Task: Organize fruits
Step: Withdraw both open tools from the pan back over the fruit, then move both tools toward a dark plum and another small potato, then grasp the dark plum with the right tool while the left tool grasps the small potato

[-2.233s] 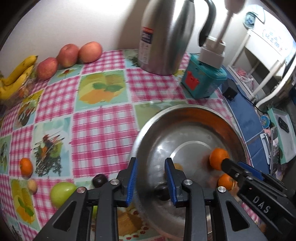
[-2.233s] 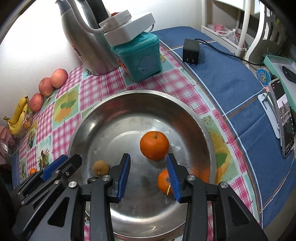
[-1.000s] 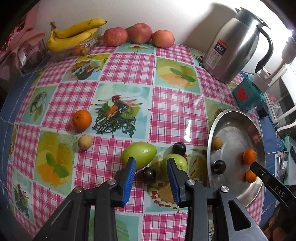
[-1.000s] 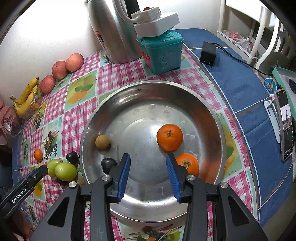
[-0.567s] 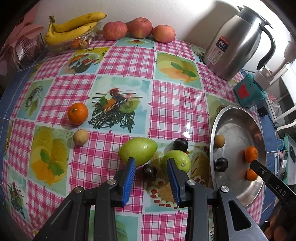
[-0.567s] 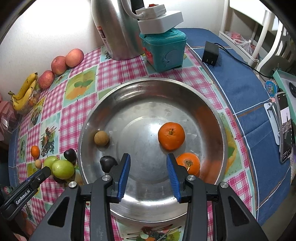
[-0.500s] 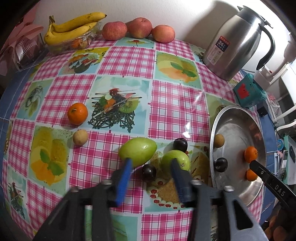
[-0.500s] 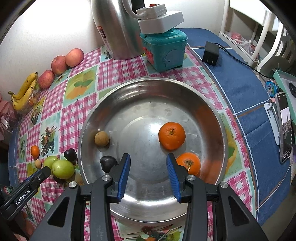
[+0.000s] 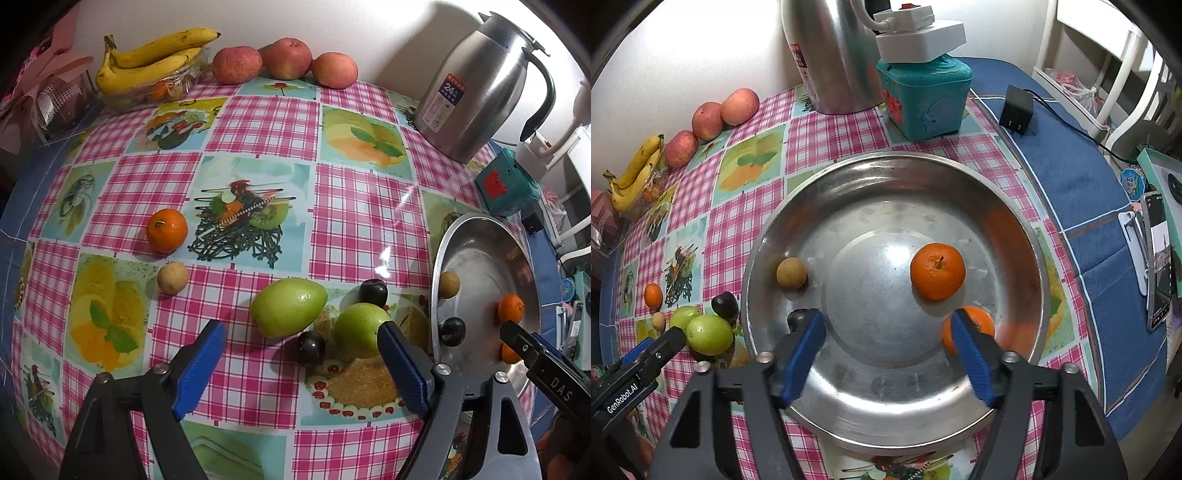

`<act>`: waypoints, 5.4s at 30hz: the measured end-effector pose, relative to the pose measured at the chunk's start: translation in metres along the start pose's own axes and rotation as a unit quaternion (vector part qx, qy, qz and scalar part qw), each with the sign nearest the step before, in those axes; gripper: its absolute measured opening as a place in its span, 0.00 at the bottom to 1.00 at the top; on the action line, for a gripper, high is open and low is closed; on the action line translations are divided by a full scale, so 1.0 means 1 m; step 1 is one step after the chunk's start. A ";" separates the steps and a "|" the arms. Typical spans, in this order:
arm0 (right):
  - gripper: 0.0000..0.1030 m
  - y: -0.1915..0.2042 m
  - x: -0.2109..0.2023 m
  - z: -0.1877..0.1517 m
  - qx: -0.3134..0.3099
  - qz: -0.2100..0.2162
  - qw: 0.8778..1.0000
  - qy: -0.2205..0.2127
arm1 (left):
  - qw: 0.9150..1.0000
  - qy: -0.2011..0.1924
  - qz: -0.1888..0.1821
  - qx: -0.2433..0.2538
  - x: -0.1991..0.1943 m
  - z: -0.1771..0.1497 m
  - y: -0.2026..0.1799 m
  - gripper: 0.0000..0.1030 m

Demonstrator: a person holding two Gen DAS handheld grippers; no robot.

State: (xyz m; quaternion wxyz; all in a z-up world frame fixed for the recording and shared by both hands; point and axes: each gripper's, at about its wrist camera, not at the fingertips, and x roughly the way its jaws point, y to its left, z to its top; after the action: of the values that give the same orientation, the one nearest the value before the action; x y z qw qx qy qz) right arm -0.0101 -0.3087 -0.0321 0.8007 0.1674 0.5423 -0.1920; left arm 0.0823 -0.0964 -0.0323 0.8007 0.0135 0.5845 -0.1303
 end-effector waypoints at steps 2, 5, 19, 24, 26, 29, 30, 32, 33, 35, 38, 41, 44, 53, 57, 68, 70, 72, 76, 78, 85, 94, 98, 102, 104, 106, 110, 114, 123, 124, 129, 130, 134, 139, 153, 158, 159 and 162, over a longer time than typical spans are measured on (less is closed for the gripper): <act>0.71 0.002 0.000 0.000 -0.006 0.000 1.000 -0.002 | 1.000 -0.004 0.001 0.000 -0.001 0.000 0.001 0.88; 0.74 0.004 -0.001 0.000 -0.016 -0.002 1.000 -0.008 | 0.999 -0.026 0.019 0.006 -0.005 0.000 0.001 1.00; 0.91 0.007 -0.003 0.000 -0.030 -0.018 0.999 -0.026 | 0.999 -0.038 0.035 0.017 -0.007 -0.001 0.002 1.00; 0.91 0.008 0.001 0.000 -0.033 -0.022 0.999 -0.020 | 0.999 -0.034 0.032 0.018 -0.006 -0.001 0.003 1.00; 0.91 0.009 0.003 0.000 -0.036 -0.025 0.999 -0.018 | 0.999 -0.034 0.032 0.022 -0.006 -0.001 0.002 1.00; 0.91 0.010 0.003 -0.001 -0.040 -0.028 0.999 -0.018 | 0.999 -0.034 0.031 0.024 -0.007 0.000 0.002 1.00; 0.91 0.010 0.003 -0.001 -0.038 -0.027 0.999 -0.021 | 0.998 -0.036 0.032 0.027 -0.008 0.001 0.001 1.00; 0.91 0.011 0.001 0.000 -0.038 -0.024 0.999 -0.027 | 0.998 -0.040 0.036 0.035 -0.011 0.001 0.000 1.00; 0.91 0.013 0.000 0.000 -0.039 -0.022 0.999 -0.030 | 0.998 -0.042 0.037 0.037 -0.012 0.002 -0.001 1.00; 0.91 0.015 0.000 0.000 -0.042 -0.015 0.999 -0.032 | 0.998 -0.045 0.039 0.038 -0.015 0.003 0.000 1.00; 0.91 0.023 -0.001 0.000 -0.054 -0.003 0.998 -0.033 | 0.997 -0.049 0.038 0.037 -0.018 0.004 0.004 1.00; 0.91 0.032 -0.001 -0.003 -0.069 -0.007 0.997 -0.038 | 0.996 -0.058 0.048 0.043 -0.023 0.006 0.008 1.00; 0.91 0.038 0.000 -0.005 -0.071 0.006 0.997 -0.042 | 0.995 -0.069 0.058 0.048 -0.028 0.008 0.011 1.00; 0.91 0.044 -0.005 -0.006 -0.051 0.026 0.996 -0.065 | 0.995 -0.083 0.046 0.035 -0.040 0.011 0.027 1.00; 0.91 0.045 -0.007 -0.006 -0.047 0.017 0.996 -0.079 | 0.996 -0.084 0.033 0.020 -0.042 0.012 0.035 1.00; 0.91 0.061 -0.006 -0.010 -0.064 -0.022 0.994 -0.091 | 0.997 -0.079 0.016 -0.011 -0.043 0.014 0.057 1.00; 0.90 0.063 -0.005 -0.011 -0.064 -0.006 0.994 -0.085 | 0.997 -0.080 0.020 -0.013 -0.043 0.015 0.060 1.00; 0.90 0.067 -0.005 -0.012 -0.067 0.007 0.994 -0.086 | 0.996 -0.082 0.027 -0.012 -0.044 0.016 0.065 1.00; 0.90 0.078 -0.007 -0.014 -0.081 0.016 0.993 -0.089 | 0.995 -0.085 0.050 -0.014 -0.044 0.020 0.079 1.00; 0.90 0.086 -0.008 -0.015 -0.089 0.025 0.992 -0.088 | 0.995 -0.084 0.057 -0.018 -0.044 0.022 0.086 1.00; 0.90 0.113 -0.004 -0.018 -0.102 0.050 0.991 -0.070 | 0.995 -0.077 0.056 -0.043 -0.040 0.026 0.111 1.00; 0.92 0.144 -0.007 -0.026 -0.119 0.077 0.987 -0.071 | 0.992 -0.079 0.043 -0.091 -0.037 0.033 0.140 1.00; 0.92 0.148 -0.005 -0.026 -0.112 0.083 0.988 -0.067 | 0.992 -0.083 0.038 -0.085 -0.036 0.035 0.137 1.00; 0.92 0.147 0.000 -0.025 -0.108 0.089 0.989 -0.053 | 0.993 -0.084 0.029 -0.078 -0.029 0.036 0.130 1.00; 0.92 0.148 0.001 -0.025 -0.111 0.093 0.988 -0.049 | 0.995 -0.069 0.028 -0.073 -0.019 0.036 0.127 1.00; 0.92 0.150 0.002 -0.027 -0.119 0.088 0.988 -0.047 | 0.996 -0.051 0.019 -0.066 -0.010 0.036 0.125 1.00; 0.92 0.155 0.003 -0.033 -0.125 0.090 0.987 -0.034 | 0.998 -0.027 0.005 -0.063 0.000 0.037 0.123 1.00; 0.92 0.150 0.005 -0.034 -0.101 0.087 0.991 -0.014 | 0.999 -0.013 0.018 -0.040 0.008 0.037 0.118 1.00; 0.92 0.148 0.005 -0.038 -0.061 0.093 0.994 0.001 | 0.999 0.006 0.020 -0.036 0.021 0.036 0.119 0.99; 0.92 0.149 0.005 -0.039 -0.061 0.097 0.993 0.003 | 0.999 0.007 0.019 -0.035 0.023 0.037 0.118 0.99; 0.86 0.159 0.011 -0.045 -0.076 0.102 0.992 0.016 | 0.999 0.012 0.021 -0.027 0.030 0.038 0.114 0.94; 0.86 0.160 0.014 -0.046 -0.076 0.103 0.992 0.021 | 0.999 0.014 0.017 -0.025 0.032 0.037 0.113 0.92; 0.75 0.164 0.022 -0.049 -0.079 0.101 0.991 0.038 | 0.999 0.021 0.007 -0.023 0.040 0.037 0.110 0.87; 0.66 0.169 0.031 -0.051 -0.082 0.101 0.990 0.054 | 0.999 0.027 -0.001 -0.029 0.045 0.035 0.110 0.79; 0.45 0.177 0.042 -0.050 -0.087 0.100 0.989 0.064 | 0.999 0.034 -0.001 -0.031 0.050 0.034 0.107 0.41; 0.35 0.179 0.043 -0.050 -0.089 0.102 0.989 0.064 | 0.999 0.034 -0.009 -0.037 0.049 0.035 0.110 0.33; 0.33 0.179 0.043 -0.050 -0.090 0.102 0.989 0.064 | 0.999 0.034 -0.010 -0.039 0.049 0.035 0.110 0.33; 0.27 0.179 0.044 -0.049 -0.088 0.104 0.989 0.063 | 0.998 0.034 -0.014 -0.047 0.049 0.035 0.114 0.30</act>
State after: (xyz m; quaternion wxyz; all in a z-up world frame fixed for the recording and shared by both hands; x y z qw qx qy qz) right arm 0.0525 -0.1352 -0.0795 0.7921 0.1640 0.5860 -0.0482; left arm 0.1541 -0.0015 -0.0820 0.7783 -0.0275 0.6170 -0.1130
